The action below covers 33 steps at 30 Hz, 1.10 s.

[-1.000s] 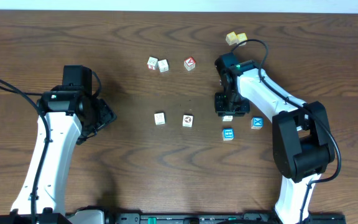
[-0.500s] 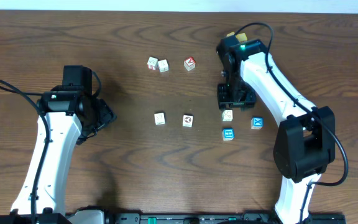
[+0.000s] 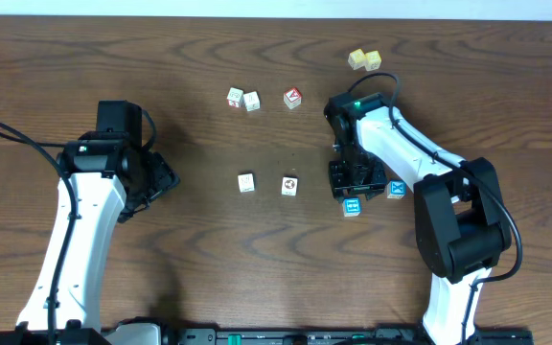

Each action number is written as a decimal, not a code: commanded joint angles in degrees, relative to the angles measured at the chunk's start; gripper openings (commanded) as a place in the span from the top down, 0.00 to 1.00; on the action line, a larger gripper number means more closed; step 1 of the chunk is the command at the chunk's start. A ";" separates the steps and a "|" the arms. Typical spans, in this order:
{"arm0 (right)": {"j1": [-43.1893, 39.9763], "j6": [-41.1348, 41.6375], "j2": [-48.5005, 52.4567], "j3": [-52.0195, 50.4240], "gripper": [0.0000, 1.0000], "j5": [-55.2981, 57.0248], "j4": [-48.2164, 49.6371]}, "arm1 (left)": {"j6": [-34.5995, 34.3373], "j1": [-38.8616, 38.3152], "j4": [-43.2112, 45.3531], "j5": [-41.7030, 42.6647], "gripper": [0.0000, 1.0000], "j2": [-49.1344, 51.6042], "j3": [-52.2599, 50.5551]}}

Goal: Lift 5 blocks

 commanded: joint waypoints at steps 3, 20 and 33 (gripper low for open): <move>1.33 -1.29 -0.02 -0.94 0.43 -0.63 -0.81 | -0.28 0.26 -0.26 -0.96 0.23 -0.22 0.63; 2.71 -0.57 -0.02 -2.78 0.51 -0.42 0.04 | -0.28 0.26 -0.26 -0.96 0.23 -0.22 0.63; 2.82 1.25 -0.02 -3.13 0.70 -1.27 0.79 | -0.28 0.26 -0.26 -0.96 0.23 -0.22 0.63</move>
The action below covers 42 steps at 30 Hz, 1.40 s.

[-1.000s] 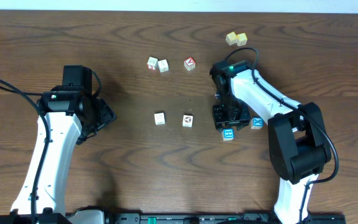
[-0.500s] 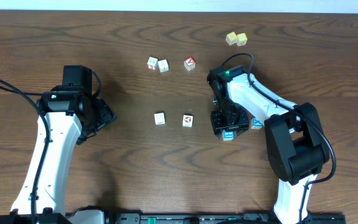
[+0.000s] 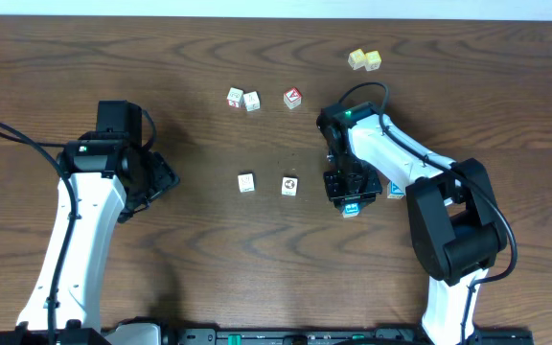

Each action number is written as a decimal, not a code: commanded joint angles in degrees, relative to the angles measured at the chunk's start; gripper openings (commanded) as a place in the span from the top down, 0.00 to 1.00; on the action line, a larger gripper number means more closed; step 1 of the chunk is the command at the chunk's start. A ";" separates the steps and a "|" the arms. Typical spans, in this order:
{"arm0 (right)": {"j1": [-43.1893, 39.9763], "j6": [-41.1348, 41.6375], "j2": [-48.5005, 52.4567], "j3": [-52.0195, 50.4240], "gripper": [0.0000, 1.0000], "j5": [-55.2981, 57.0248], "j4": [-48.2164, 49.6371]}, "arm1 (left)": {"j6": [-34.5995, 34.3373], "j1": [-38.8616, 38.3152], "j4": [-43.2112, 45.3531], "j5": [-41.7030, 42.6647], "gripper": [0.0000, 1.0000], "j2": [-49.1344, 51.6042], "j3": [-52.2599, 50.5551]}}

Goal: Lift 5 blocks

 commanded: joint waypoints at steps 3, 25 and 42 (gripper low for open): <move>0.50 1.40 -0.02 -0.39 0.77 -3.61 1.09 | -0.28 0.26 -0.26 -0.96 0.23 -0.22 0.63; 1.31 7.41 0.00 0.20 0.78 -8.72 18.16 | -0.28 0.26 -0.26 -0.96 0.23 -0.22 0.63; 1.73 7.17 0.00 0.17 0.71 -4.70 18.45 | -0.28 0.26 -0.26 -0.96 0.23 -0.22 0.63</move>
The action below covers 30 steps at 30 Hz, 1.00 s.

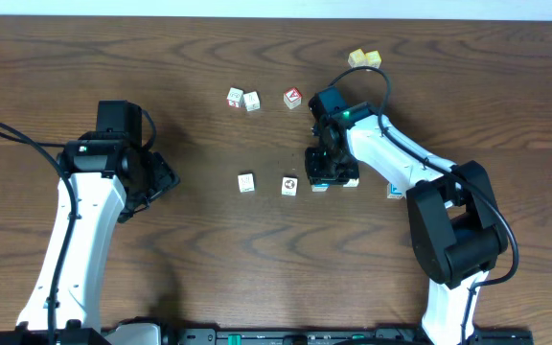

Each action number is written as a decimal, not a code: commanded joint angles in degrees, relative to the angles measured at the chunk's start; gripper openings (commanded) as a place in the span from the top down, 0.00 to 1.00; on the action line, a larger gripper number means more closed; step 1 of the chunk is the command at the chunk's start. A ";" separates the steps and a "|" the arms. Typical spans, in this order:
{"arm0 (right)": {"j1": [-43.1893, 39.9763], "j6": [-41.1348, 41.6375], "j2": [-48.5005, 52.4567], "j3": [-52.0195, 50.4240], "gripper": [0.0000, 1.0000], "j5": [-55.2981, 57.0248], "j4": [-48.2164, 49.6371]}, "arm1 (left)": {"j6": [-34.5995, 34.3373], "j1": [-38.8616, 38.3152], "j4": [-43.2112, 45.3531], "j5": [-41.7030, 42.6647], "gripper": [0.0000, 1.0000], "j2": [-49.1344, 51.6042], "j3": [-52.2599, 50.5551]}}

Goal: Lift 5 blocks

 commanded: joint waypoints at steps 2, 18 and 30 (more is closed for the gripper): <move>1.07 0.48 0.68 -0.04 0.66 3.08 0.04 | -0.28 0.26 -0.24 -0.96 0.23 -0.22 0.63; 0.15 0.68 0.68 8.00 0.52 3.06 -7.65 | -0.28 0.26 -0.24 -0.96 0.23 -0.22 0.63; -8.35 -4.92 0.68 15.76 0.58 4.33 -19.45 | -0.28 0.26 -0.24 -0.96 0.23 -0.22 0.63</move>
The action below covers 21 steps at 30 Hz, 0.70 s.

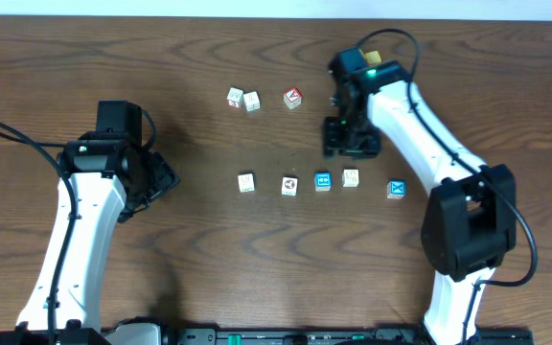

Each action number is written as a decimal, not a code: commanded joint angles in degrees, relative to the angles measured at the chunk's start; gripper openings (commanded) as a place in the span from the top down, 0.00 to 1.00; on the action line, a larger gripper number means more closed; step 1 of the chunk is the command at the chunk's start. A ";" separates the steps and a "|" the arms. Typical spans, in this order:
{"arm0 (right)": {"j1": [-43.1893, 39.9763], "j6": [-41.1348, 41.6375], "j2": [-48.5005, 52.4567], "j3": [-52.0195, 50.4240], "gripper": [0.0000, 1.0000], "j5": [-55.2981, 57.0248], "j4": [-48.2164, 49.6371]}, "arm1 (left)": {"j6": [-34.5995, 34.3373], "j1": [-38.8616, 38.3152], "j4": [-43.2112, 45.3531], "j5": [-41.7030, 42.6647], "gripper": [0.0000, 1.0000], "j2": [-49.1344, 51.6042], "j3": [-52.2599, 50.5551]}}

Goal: Lift 5 blocks

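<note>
Small printed cubes lie on the brown table. A row of them holds a white block (pixel 246 182), a brown-marked block (pixel 289 186), a blue block (pixel 323 180), a cream block (pixel 351 177) and a second blue block (pixel 396 189). Farther back lie two white blocks (pixel 242 99) and a red block (pixel 293 98). My right gripper (pixel 345 146) hangs open just behind the row, holding nothing. My left gripper (pixel 164 175) rests at the left, far from every block; its jaws are not clear to see.
A yellow block (pixel 374 56) peeks out from behind the right arm (pixel 420 125) near the table's far edge. The left arm (pixel 80 230) runs down the left side of the table (pixel 209 268).
My right gripper was low over the blue block at the row beside the brown-marked block. It has let go and now sits farther back and to the right. The blue block rests in the row.
My right gripper stood open over a blue block nearer the front right. Then it was down on that block. Then it held the block farther left, next to the brown-marked one. Now the block lies there and the gripper has drawn away. The left arm never moved.
</note>
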 commanded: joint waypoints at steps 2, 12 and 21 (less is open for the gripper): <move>-4.07 -2.43 0.24 -3.52 0.77 1.92 0.52 | -0.28 0.26 -0.24 -0.96 0.23 -0.22 0.63; -7.65 -2.38 0.24 -14.93 0.96 1.84 10.86 | -0.28 0.26 -0.24 -0.96 0.23 -0.22 0.63; -6.95 -2.45 0.24 -18.80 0.97 -1.55 17.00 | -0.28 0.26 -0.24 -0.96 0.23 -0.22 0.63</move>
